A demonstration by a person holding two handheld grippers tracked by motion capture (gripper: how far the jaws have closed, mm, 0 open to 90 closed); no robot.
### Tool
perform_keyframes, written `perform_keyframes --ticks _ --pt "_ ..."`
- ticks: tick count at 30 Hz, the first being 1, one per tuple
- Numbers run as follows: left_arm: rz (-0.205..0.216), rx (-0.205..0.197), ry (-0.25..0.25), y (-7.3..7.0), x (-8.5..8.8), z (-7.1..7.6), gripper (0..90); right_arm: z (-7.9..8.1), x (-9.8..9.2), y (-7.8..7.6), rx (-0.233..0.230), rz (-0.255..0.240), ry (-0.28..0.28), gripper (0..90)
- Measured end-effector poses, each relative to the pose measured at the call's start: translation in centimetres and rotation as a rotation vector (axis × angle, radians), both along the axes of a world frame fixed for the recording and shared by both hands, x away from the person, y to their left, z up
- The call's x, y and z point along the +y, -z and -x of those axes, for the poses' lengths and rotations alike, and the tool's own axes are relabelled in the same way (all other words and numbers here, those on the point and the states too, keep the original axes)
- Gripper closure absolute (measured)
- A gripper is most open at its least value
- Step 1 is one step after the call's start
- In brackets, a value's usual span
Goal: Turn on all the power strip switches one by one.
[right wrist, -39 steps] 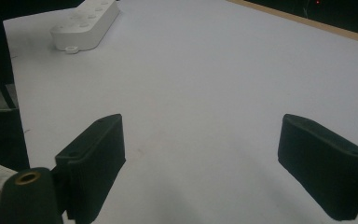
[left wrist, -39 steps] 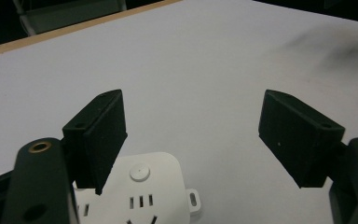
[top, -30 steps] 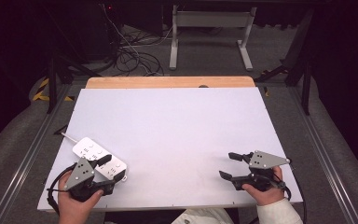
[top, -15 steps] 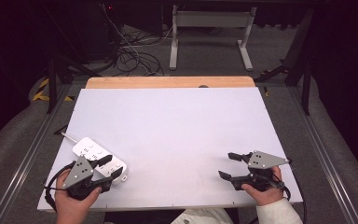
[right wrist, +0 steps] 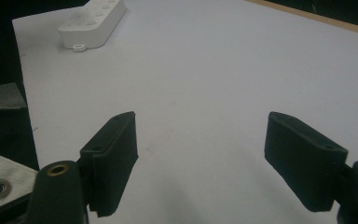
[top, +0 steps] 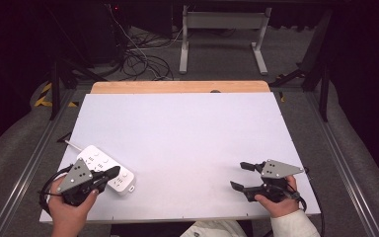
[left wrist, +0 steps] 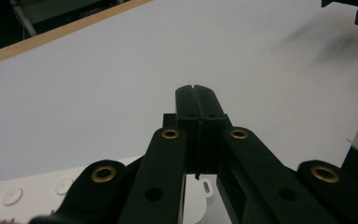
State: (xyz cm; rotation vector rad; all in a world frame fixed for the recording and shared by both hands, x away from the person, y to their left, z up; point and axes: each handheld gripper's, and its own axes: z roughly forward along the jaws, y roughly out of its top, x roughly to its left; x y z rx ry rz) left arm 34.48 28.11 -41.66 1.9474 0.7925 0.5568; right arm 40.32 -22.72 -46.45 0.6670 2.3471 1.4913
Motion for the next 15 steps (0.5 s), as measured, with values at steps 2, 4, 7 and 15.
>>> perform_keyframes --ticks 2,4,7,15 --pt "-0.001 0.006 -0.001 -0.1 0.1 -0.1 89.9 0.0 0.0 0.0 0.001 0.0 0.0 25.9" --pt "-0.002 0.01 -0.002 -0.3 0.2 -0.2 89.9 0.0 0.1 0.0 0.001 0.001 0.0 25.9" --pt "-0.007 0.015 -0.004 -0.5 0.3 -0.3 89.9 0.0 0.1 0.0 0.003 0.002 -0.001 25.9" --pt "-0.014 0.027 -0.014 -1.2 0.6 -0.9 89.9 -0.1 0.1 0.1 0.008 0.002 -0.002 25.8"
